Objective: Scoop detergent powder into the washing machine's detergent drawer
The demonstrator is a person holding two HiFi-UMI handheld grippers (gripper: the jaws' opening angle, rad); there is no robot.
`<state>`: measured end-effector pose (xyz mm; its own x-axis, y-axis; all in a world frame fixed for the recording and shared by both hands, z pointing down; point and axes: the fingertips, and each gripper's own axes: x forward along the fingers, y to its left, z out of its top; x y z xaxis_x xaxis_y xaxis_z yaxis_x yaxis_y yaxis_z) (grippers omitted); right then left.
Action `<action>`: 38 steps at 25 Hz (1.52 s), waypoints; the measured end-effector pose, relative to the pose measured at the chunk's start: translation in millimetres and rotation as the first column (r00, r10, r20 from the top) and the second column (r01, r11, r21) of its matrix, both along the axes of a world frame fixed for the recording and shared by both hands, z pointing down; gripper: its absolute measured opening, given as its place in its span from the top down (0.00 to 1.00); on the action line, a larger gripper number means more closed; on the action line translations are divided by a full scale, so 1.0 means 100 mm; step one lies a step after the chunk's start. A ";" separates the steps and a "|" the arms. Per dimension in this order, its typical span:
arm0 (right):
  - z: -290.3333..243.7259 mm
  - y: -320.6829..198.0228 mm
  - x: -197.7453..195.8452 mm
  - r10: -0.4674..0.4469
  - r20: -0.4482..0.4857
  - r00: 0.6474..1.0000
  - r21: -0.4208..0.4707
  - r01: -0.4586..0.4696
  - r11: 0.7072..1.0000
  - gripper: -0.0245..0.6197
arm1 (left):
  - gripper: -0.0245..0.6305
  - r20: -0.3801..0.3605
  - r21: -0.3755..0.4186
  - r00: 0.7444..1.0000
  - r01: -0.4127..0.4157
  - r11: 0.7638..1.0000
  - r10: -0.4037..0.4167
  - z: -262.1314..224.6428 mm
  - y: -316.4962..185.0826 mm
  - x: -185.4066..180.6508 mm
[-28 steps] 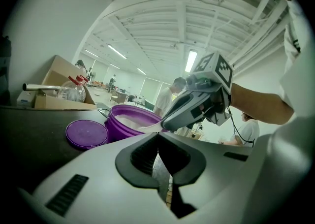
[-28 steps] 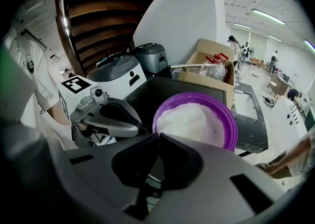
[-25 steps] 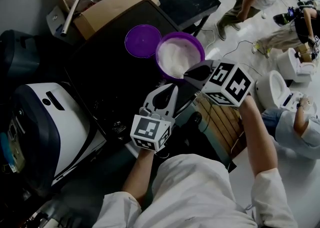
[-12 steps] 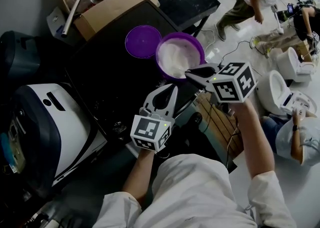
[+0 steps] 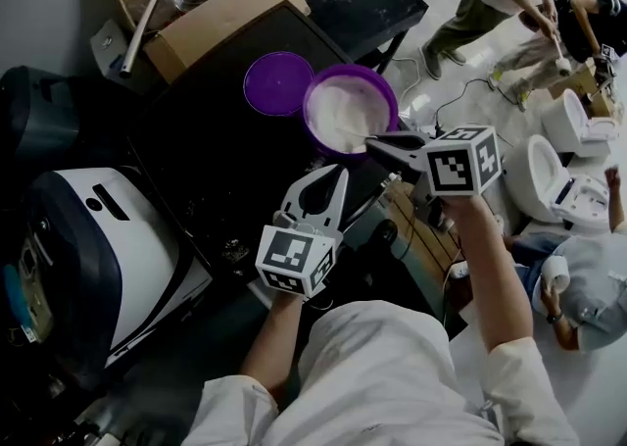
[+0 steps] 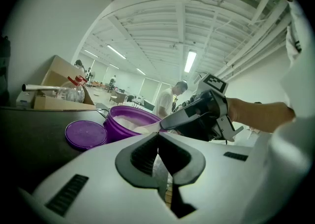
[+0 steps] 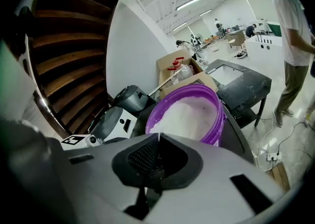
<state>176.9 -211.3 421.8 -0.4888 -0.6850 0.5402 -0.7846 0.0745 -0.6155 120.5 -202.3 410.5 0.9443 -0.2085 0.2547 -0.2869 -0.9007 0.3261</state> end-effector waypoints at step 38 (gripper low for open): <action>-0.19 0.04 0.35 0.324 0.540 0.777 0.053 -0.415 0.908 0.95 | 0.93 -0.005 0.020 1.000 -0.010 1.000 0.010 -0.16 0.09 -0.11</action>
